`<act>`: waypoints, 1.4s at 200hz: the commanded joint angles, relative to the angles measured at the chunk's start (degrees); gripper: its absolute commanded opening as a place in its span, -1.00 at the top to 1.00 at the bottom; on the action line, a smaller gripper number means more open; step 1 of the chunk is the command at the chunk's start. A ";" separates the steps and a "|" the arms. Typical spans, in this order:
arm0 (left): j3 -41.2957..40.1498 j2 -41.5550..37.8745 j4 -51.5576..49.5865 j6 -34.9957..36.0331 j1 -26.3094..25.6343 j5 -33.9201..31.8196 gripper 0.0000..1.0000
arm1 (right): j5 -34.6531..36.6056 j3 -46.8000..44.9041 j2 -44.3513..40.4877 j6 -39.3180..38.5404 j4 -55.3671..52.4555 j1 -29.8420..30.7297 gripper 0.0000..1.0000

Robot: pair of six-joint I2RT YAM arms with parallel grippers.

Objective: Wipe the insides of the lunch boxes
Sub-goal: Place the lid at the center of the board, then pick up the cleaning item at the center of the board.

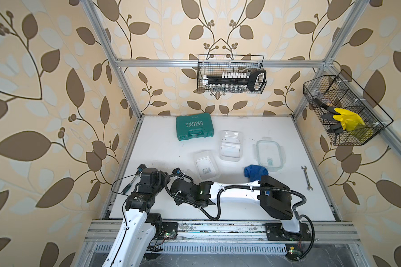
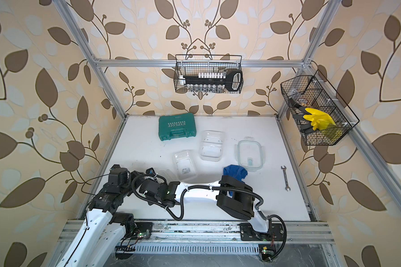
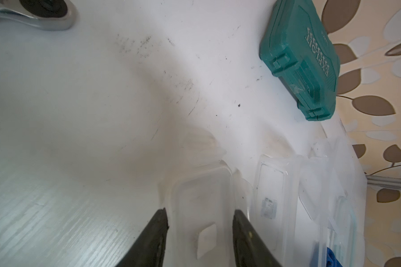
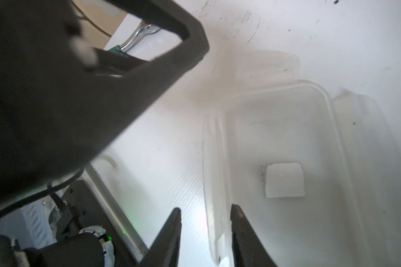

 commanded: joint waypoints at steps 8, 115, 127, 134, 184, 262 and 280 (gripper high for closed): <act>1.29 0.44 -0.78 0.40 0.70 -2.35 -0.04 | -4.47 -3.90 -7.18 0.39 7.04 -2.94 -0.43; 5.43 18.54 13.08 5.86 -0.60 16.02 -0.08 | 2.56 -31.65 -51.96 2.59 -39.87 -36.05 -0.52; 5.66 19.45 14.04 5.61 -2.81 15.16 -0.13 | 0.92 -33.59 -51.73 1.81 -40.16 -39.41 -0.53; 5.87 19.76 14.32 5.52 -4.44 14.15 -0.16 | 0.56 -34.30 -50.81 1.42 -40.04 -40.88 -0.54; 7.08 20.86 14.94 5.30 -9.28 11.09 -0.20 | -3.68 -36.01 -37.07 -0.57 -33.98 -46.06 -0.53; 8.17 19.11 12.55 6.39 -9.23 8.45 -0.26 | -1.65 -37.14 -29.92 0.32 -29.29 -42.65 0.90; 9.37 20.89 12.74 6.78 -9.28 8.35 -0.27 | 2.93 -33.41 -35.08 0.50 -33.73 -37.84 1.00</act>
